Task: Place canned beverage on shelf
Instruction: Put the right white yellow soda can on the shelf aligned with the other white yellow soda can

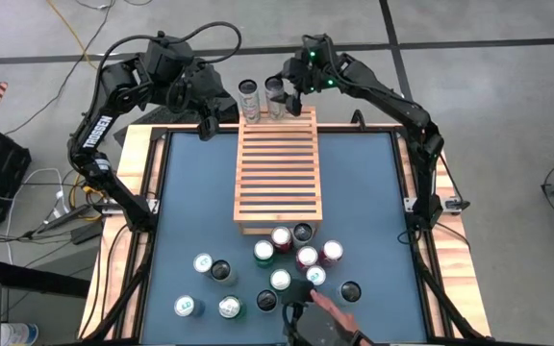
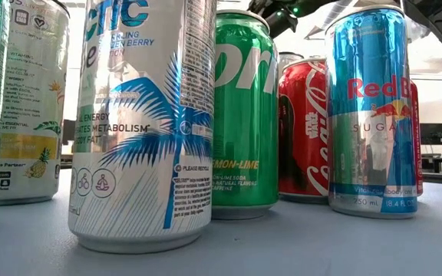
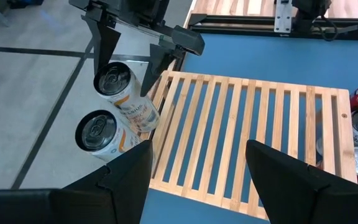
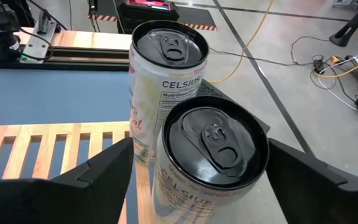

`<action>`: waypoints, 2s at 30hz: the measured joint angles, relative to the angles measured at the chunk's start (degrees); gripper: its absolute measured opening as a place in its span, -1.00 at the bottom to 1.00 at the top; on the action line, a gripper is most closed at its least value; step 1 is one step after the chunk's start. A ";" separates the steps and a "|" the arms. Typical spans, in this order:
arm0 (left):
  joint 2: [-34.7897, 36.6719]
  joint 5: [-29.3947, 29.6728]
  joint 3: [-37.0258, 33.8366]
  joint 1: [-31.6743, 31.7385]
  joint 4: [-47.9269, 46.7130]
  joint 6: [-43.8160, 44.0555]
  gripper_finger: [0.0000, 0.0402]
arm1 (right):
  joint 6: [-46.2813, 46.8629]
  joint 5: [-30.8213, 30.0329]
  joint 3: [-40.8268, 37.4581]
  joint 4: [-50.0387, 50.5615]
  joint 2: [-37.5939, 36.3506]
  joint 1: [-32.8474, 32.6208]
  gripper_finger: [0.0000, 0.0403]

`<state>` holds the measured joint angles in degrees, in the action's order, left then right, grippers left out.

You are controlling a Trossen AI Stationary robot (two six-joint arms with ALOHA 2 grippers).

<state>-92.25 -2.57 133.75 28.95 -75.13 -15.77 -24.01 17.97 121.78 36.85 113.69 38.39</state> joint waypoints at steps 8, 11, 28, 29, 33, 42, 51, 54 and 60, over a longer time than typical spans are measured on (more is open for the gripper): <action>0.00 -0.02 0.00 0.00 0.00 0.94 0.23 | 0.02 -0.08 0.00 -2.13 0.00 0.28 0.32; 0.00 -0.02 -0.02 0.01 -0.02 1.55 0.23 | 0.20 -0.05 0.00 -1.97 0.00 0.44 0.19; 0.00 -0.02 -0.02 0.01 -0.01 1.90 0.23 | 0.77 3.35 0.00 -1.80 -0.07 1.67 0.04; 0.00 -0.02 -0.02 0.00 -0.02 1.90 0.23 | 1.25 4.32 -0.02 -1.90 -0.07 1.97 0.04; 0.00 -0.02 -0.02 0.00 -0.02 1.88 0.23 | 2.92 6.12 -0.04 -2.00 -0.07 3.05 0.04; 0.00 -0.02 -0.02 0.00 -0.02 1.38 0.23 | 2.73 11.06 -0.09 -2.20 -0.07 3.28 0.04; 0.00 0.26 -0.02 0.02 -0.02 0.83 0.23 | -1.76 11.99 -0.11 -2.98 -0.07 2.84 0.04; 0.00 0.26 -0.02 0.00 -0.02 0.74 0.23 | -1.80 12.11 -0.11 -2.96 -0.07 2.75 0.04; 0.00 0.26 -0.01 0.00 -0.02 -0.11 0.23 | -4.39 12.12 -0.11 -1.99 -0.04 2.45 0.08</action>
<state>-92.25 -2.31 133.75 28.95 -75.16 -15.88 -28.40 30.09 121.67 34.86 113.65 40.84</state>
